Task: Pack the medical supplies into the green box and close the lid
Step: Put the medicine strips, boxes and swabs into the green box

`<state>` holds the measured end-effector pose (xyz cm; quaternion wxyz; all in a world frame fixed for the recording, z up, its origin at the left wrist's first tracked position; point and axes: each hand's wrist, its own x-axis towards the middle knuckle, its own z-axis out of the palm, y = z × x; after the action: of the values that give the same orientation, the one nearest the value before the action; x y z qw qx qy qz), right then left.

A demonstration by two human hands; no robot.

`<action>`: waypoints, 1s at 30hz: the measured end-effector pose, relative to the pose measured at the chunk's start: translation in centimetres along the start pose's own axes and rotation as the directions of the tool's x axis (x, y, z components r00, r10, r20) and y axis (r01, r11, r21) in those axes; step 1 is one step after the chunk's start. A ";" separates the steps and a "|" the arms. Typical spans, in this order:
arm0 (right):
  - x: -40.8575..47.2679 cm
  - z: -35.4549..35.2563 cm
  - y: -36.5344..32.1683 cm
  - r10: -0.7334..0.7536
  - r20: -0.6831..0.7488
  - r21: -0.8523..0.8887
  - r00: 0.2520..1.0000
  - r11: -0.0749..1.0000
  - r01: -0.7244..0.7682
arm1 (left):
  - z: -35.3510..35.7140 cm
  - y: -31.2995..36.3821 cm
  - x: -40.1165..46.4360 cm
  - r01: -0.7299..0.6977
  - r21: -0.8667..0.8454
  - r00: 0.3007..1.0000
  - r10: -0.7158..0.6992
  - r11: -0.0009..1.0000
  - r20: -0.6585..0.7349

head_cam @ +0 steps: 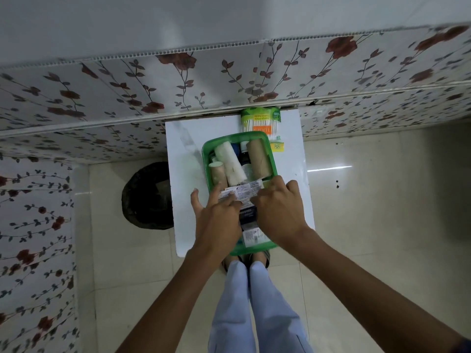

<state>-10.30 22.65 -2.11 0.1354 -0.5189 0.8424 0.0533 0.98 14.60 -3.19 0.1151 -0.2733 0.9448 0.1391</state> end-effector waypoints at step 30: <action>11.7 -0.5 8.1 0.677 0.153 0.773 0.719 0.371 -0.514 | -2.6 -3.3 4.9 0.148 -0.710 0.851 -0.454 0.689 -0.263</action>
<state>-22.56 16.14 -5.40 0.2338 -0.0688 0.9165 -0.3172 -1.60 8.73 -2.84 -0.1737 -0.4744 0.7732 0.3834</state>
